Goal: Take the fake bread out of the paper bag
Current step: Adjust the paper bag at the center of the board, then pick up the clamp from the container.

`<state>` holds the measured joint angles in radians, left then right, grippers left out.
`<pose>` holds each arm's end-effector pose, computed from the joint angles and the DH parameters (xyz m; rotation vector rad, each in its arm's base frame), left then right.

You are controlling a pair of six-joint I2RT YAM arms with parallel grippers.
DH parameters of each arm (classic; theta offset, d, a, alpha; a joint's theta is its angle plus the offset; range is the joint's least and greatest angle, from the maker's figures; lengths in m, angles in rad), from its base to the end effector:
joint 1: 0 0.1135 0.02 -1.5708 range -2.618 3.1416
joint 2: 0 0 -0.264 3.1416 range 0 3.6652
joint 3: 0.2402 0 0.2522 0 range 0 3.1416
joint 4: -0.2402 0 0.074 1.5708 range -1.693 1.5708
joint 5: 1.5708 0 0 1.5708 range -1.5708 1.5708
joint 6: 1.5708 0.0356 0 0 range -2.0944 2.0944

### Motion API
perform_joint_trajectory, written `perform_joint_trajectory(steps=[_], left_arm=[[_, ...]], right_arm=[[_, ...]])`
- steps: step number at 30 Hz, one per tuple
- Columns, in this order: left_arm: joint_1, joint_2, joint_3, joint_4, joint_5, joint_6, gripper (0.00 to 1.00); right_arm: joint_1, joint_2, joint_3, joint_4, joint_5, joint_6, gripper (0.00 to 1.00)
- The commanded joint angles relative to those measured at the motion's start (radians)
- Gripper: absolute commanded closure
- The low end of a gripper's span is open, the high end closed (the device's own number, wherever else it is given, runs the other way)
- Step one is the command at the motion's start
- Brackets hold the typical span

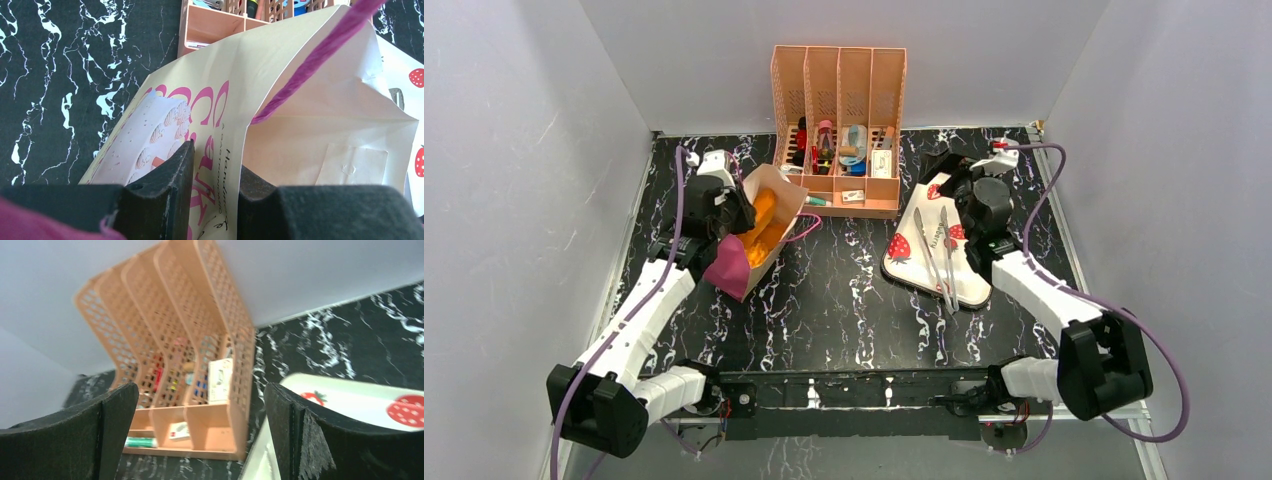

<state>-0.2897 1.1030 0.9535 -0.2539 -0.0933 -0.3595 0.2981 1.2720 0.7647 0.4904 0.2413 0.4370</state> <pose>0.2432 -0.0690 0.3290 -0.1305 1.9829 -0.3305 0.2836 0.0782 0.2974 0.2992 1.5720 0.3816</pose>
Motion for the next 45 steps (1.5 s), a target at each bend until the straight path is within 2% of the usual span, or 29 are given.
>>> perform_joint_trajectory(steps=[1, 5, 7, 9, 12, 18, 20, 25, 32, 45], left_arm=[[-0.012, -0.015, -0.037, -0.013, 0.044, -0.009, 1.00], [-0.019, -0.009, -0.057, 0.002, 0.046, -0.007, 1.00], [-0.023, -0.003, -0.068, 0.012, 0.045, -0.007, 1.00], [-0.030, 0.000, -0.079, 0.024, 0.044, -0.009, 1.00], [-0.048, -0.003, -0.095, 0.047, 0.044, -0.011, 1.00], [-0.115, -0.015, -0.087, 0.045, 0.031, -0.018, 1.00], [-0.144, -0.014, -0.081, 0.045, 0.027, -0.020, 1.00], [-0.219, -0.001, -0.064, 0.029, -0.001, -0.024, 1.00], [-0.269, 0.008, -0.058, 0.022, -0.024, -0.033, 1.00], [-0.273, 0.039, -0.051, 0.042, -0.016, -0.035, 1.00]], right_arm=[[-0.006, -0.087, -0.025, 0.218, -0.127, 0.050, 0.02], [-0.007, -0.098, -0.063, 0.263, -0.182, 0.015, 0.02], [-0.007, -0.084, -0.026, 0.143, -0.159, -0.011, 0.09], [-0.007, -0.062, 0.033, -0.058, -0.077, 0.006, 0.15], [-0.004, -0.049, 0.044, -0.260, 0.065, 0.044, 0.16], [0.021, -0.031, 0.031, -0.439, 0.187, 0.011, 0.15], [0.043, -0.010, 0.042, -0.489, 0.230, -0.003, 0.12], [0.084, 0.058, 0.052, -0.556, 0.237, -0.010, 0.02], [0.093, 0.173, 0.073, -0.663, 0.265, -0.003, 0.02], [0.105, 0.239, 0.055, -0.688, 0.226, -0.013, 0.02]])
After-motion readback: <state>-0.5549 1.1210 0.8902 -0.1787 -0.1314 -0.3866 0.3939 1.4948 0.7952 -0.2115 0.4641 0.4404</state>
